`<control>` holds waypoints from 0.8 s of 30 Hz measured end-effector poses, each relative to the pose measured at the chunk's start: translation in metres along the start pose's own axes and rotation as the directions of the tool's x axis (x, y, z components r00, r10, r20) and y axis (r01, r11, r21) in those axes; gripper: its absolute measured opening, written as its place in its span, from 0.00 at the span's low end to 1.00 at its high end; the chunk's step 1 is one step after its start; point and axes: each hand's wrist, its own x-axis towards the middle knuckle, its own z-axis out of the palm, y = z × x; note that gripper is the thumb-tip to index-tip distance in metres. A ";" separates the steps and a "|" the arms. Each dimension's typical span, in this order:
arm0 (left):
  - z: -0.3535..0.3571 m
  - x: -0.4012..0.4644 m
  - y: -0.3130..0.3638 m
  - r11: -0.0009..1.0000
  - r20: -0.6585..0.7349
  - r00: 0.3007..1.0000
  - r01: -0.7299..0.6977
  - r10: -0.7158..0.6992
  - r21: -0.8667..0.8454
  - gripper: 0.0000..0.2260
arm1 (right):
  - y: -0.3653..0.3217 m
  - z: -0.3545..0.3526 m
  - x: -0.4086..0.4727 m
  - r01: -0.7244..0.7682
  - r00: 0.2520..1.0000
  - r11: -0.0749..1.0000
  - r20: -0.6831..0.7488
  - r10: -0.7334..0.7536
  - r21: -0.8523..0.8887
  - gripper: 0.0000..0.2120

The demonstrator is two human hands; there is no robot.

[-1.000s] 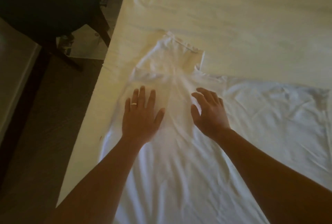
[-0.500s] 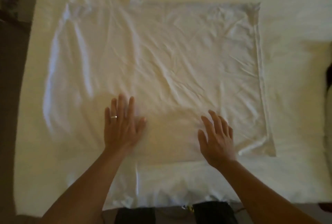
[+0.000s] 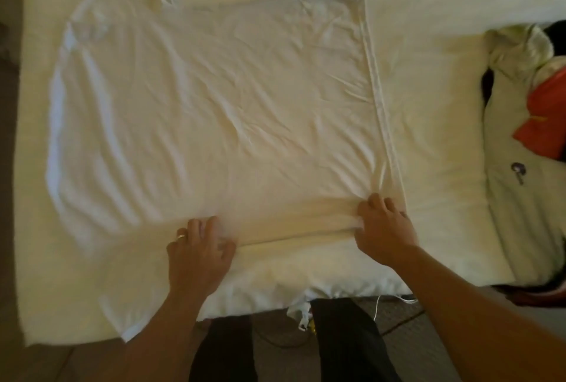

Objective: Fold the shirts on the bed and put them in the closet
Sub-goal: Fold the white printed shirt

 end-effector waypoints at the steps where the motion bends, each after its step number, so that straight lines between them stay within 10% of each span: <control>1: -0.001 -0.004 -0.003 1.000 0.026 1.000 -0.006 0.006 0.000 0.24 | 0.002 0.001 -0.003 -0.024 0.999 1.000 0.031 0.025 -0.013 0.18; 8: -0.012 0.001 -0.019 0.983 0.131 0.985 -0.130 0.112 0.132 0.15 | -0.006 0.007 -0.006 0.196 0.976 0.944 -0.038 -0.214 -0.264 0.17; 16: -0.016 0.001 -0.043 0.969 0.160 0.978 -0.162 0.132 0.189 0.10 | -0.003 0.009 0.000 0.126 0.988 0.963 -0.054 -0.142 -0.239 0.11; 24: -0.051 0.059 -0.071 0.979 0.562 0.825 0.161 -0.061 -0.129 0.10 | -0.002 -0.031 0.035 0.030 0.995 0.993 -0.092 -0.041 -0.114 0.11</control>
